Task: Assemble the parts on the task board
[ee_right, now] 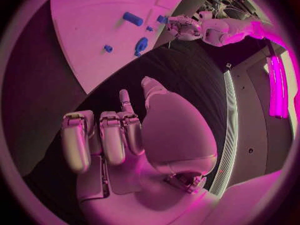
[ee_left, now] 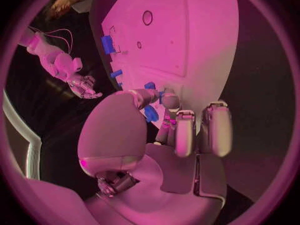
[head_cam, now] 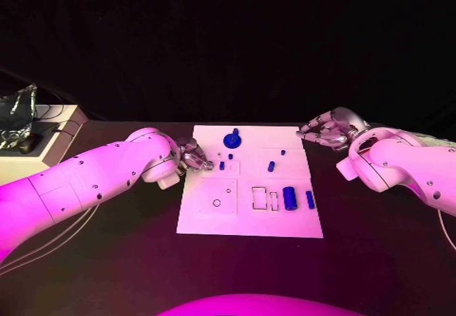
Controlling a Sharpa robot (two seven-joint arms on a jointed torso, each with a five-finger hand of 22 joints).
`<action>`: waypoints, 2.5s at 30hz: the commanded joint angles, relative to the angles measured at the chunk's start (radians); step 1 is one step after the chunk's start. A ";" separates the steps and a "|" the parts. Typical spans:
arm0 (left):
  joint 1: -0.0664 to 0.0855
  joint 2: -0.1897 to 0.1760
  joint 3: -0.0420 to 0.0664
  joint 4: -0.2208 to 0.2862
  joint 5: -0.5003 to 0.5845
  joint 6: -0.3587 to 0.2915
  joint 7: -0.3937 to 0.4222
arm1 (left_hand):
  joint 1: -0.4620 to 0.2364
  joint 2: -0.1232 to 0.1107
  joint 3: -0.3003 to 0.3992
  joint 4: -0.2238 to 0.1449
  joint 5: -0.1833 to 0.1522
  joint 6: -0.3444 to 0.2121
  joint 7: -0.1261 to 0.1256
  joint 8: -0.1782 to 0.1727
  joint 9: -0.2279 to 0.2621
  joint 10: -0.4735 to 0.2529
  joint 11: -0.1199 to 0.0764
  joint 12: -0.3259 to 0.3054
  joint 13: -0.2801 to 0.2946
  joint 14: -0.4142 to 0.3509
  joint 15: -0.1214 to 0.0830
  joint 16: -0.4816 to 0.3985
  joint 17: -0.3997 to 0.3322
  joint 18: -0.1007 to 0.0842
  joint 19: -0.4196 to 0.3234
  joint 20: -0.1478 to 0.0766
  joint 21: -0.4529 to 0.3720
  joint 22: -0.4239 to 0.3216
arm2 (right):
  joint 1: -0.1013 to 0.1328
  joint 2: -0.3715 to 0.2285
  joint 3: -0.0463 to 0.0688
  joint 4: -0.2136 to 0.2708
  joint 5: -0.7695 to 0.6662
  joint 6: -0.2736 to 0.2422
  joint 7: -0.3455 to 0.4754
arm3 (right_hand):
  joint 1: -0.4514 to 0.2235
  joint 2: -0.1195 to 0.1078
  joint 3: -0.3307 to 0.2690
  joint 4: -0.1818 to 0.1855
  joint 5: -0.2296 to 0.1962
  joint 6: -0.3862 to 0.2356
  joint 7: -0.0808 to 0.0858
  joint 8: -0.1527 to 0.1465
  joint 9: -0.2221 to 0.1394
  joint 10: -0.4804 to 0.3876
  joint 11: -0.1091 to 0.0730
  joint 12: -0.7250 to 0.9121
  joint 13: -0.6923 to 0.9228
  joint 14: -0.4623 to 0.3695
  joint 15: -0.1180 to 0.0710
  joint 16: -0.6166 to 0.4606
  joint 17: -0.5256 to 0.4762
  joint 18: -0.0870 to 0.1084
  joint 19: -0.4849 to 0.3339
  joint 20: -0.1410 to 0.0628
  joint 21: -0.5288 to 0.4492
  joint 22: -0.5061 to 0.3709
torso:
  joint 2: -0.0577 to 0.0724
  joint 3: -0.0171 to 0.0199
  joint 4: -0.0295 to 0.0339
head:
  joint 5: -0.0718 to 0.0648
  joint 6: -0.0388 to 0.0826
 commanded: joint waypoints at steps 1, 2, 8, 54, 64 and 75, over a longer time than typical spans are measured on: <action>-0.003 -0.012 0.003 0.005 0.075 0.037 0.047 | -0.012 0.009 0.181 -0.175 -0.009 0.003 0.001 -0.006 0.001 -0.015 0.000 -0.015 -0.019 0.089 0.005 -0.002 0.203 -0.003 -0.012 0.003 -0.010 0.058 | -0.001 -0.001 0.000 0.003 -0.007 0.016 0.009 | -0.014 0.000 0.005 -0.001 0.005 -0.007 0.001 0.007 0.001 0.098 -0.008 0.003 0.257 0.099 -0.008 -0.002 0.236 -0.010 0.084 -0.004 -0.007 0.229 | 0.000 -0.0001 0.0006 | -0.001 0.001; -0.003 -0.016 0.005 0.006 0.090 0.044 0.055 | -0.014 0.012 0.182 -0.177 -0.011 0.002 0.001 -0.007 0.002 -0.021 0.001 -0.022 -0.028 0.088 0.005 -0.003 0.201 -0.003 -0.014 0.003 -0.012 0.056 | -0.001 -0.002 0.000 0.003 -0.007 0.016 0.010 | -0.014 -0.001 0.006 -0.001 0.005 -0.007 0.001 0.008 0.002 0.098 -0.008 0.003 0.257 0.099 -0.008 -0.003 0.235 -0.010 0.084 -0.004 -0.007 0.229 | 0.000 0.0000 0.0009 | -0.001 0.001; -0.003 -0.034 0.019 -0.001 0.142 0.102 0.076 | -0.032 0.038 0.187 -0.179 -0.021 -0.006 0.003 -0.013 0.003 -0.049 0.003 -0.046 -0.060 0.084 0.008 -0.008 0.190 0.002 -0.028 0.005 -0.025 0.038 | -0.002 -0.003 0.000 0.007 -0.007 0.017 0.010 | -0.014 -0.001 0.007 -0.001 0.005 -0.007 0.001 0.008 0.002 0.097 -0.008 0.003 0.257 0.099 -0.008 -0.003 0.235 -0.009 0.083 -0.004 -0.009 0.227 | -0.001 0.0002 0.0016 | -0.002 0.000; 0.202 0.170 -0.062 -0.318 0.003 0.598 -0.038 | -0.335 0.111 0.405 -0.355 0.009 0.029 -0.007 0.001 0.069 -0.003 -0.005 0.106 0.108 0.089 0.000 0.001 0.210 0.002 -0.030 -0.001 -0.016 0.051 | -0.003 0.015 -0.002 -0.002 -0.003 0.026 0.009 | 0.000 -0.007 0.015 -0.008 0.008 -0.009 0.000 0.010 0.005 0.098 -0.009 0.004 0.258 0.099 -0.009 -0.003 0.234 -0.009 0.083 -0.005 -0.010 0.227 | 0.000 0.0010 -0.0008 | 0.001 0.003; 0.223 0.211 -0.096 -0.341 0.005 0.538 -0.094 | -0.395 0.118 0.377 -0.388 0.113 0.077 -0.020 -0.015 0.078 0.060 -0.018 0.134 0.157 0.101 -0.011 0.016 0.246 -0.007 -0.004 -0.008 0.007 0.083 | -0.003 0.019 -0.002 -0.004 -0.003 0.026 0.009 | 0.003 -0.008 0.017 -0.009 0.010 -0.009 0.000 0.010 0.006 0.098 -0.009 0.003 0.257 0.099 -0.009 -0.003 0.234 -0.009 0.083 -0.005 -0.010 0.227 | -0.001 0.0011 0.0013 | 0.002 0.002; 0.226 0.207 -0.130 -0.283 -0.004 0.418 -0.121 | -0.401 0.123 0.328 -0.384 0.121 0.098 -0.030 -0.018 0.086 0.094 -0.027 0.146 0.181 0.104 -0.017 0.021 0.259 -0.012 0.011 -0.012 0.018 0.100 | -0.003 0.020 -0.002 -0.005 -0.003 0.027 0.011 | 0.005 -0.009 0.019 -0.008 0.014 -0.009 0.000 0.011 0.006 0.098 -0.009 0.003 0.257 0.098 -0.009 -0.003 0.233 -0.009 0.083 -0.005 -0.010 0.226 | -0.001 0.0004 0.0014 | 0.004 0.004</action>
